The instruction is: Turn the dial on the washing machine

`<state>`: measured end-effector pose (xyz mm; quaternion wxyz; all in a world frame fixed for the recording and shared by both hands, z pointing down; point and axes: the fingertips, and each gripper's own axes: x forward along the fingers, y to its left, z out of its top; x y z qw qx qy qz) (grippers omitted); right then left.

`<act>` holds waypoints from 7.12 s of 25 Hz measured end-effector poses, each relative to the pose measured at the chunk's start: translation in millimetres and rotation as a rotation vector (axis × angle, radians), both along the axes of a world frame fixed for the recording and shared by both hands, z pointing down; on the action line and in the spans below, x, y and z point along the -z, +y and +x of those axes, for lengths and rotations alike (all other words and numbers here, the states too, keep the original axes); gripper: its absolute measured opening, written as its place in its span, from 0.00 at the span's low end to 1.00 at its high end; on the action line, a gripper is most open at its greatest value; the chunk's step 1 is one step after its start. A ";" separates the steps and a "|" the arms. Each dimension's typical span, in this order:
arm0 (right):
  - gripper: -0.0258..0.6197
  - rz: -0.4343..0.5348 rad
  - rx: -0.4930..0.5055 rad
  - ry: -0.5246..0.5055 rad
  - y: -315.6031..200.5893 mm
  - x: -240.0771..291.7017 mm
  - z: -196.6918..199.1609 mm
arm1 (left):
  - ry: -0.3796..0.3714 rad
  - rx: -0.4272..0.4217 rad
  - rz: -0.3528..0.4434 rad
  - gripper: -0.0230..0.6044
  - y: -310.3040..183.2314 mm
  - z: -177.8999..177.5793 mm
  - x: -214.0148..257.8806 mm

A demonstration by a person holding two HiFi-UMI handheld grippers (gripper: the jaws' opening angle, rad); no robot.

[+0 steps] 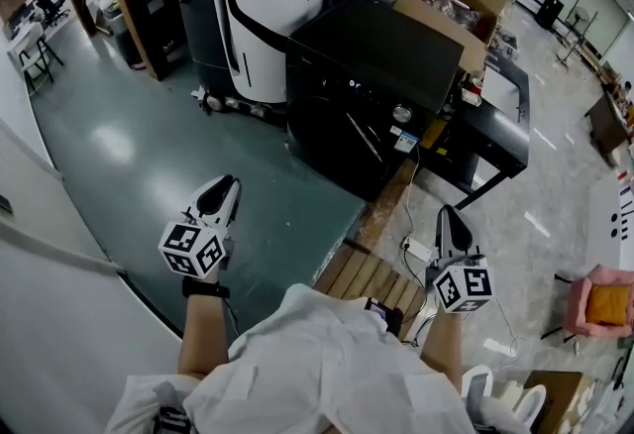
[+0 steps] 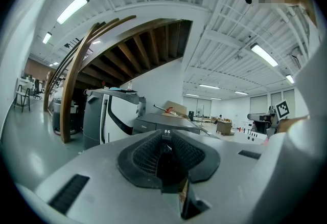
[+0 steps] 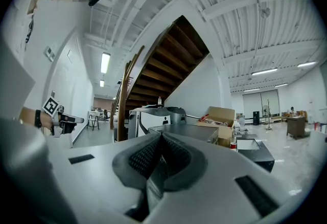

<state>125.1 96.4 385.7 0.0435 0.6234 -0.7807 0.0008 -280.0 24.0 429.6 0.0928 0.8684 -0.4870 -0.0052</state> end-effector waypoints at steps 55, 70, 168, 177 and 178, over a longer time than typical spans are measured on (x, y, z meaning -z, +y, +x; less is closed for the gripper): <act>0.24 -0.508 0.273 0.185 -330.2 -155.2 63.9 | -0.086 0.047 -0.070 0.13 -215.4 164.5 -4.1; 0.33 -0.624 0.293 0.282 -358.6 -190.7 56.4 | -0.080 0.039 -0.092 0.13 -228.6 165.7 -15.4; 0.04 -0.062 0.307 0.084 -342.0 -36.3 70.1 | -0.087 0.060 -0.033 0.13 -245.5 165.2 0.6; 0.04 -0.064 0.320 0.091 -341.9 -35.8 66.1 | -0.087 0.056 -0.044 0.13 -242.6 167.8 0.8; 0.04 -0.065 0.320 0.090 -341.9 -36.2 65.9 | -0.087 0.055 -0.044 0.13 -242.6 168.1 0.6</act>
